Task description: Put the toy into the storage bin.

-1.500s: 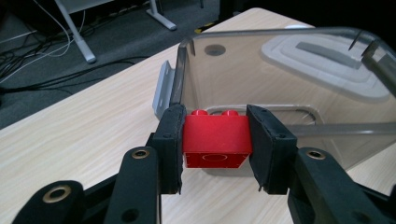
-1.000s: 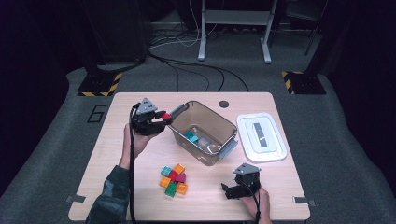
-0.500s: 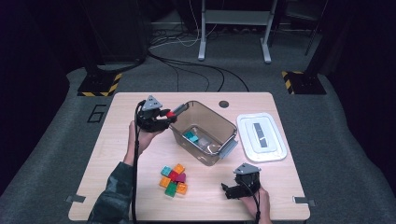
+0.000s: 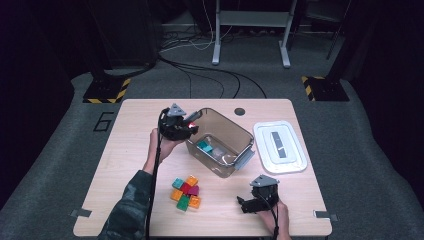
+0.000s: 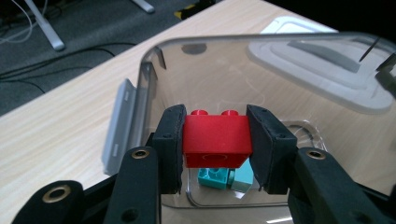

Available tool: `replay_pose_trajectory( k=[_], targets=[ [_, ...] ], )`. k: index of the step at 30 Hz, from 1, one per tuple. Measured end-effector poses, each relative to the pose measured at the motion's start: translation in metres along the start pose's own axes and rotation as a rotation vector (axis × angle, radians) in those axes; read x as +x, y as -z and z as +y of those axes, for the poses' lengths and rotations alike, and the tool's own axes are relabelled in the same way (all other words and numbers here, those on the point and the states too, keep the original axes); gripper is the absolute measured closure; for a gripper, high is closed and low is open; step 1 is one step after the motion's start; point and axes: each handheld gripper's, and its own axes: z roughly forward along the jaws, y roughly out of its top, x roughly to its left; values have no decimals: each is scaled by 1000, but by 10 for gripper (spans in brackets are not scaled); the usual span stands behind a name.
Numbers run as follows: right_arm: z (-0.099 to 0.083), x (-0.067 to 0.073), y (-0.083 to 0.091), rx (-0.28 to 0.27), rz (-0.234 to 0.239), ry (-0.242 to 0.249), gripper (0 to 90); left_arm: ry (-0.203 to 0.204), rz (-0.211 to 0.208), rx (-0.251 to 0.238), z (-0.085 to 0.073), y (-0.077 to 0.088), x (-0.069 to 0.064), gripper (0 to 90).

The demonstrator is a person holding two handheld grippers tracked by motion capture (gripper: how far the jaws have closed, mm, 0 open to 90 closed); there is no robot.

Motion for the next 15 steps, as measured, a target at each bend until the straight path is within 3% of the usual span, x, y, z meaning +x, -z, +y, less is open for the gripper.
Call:
replay_pose_trajectory(
  k=[7,10,15],
  targets=[
    [0,0,0,0,0,0,0,12,15,13,0,-6,1,568],
    [0,0,0,0,0,0,0,40,1,5,-3,-4,3,416],
    [0,0,0,-1,-1,0,0,36,8,-36,-8,13,-2,260]
  ],
)
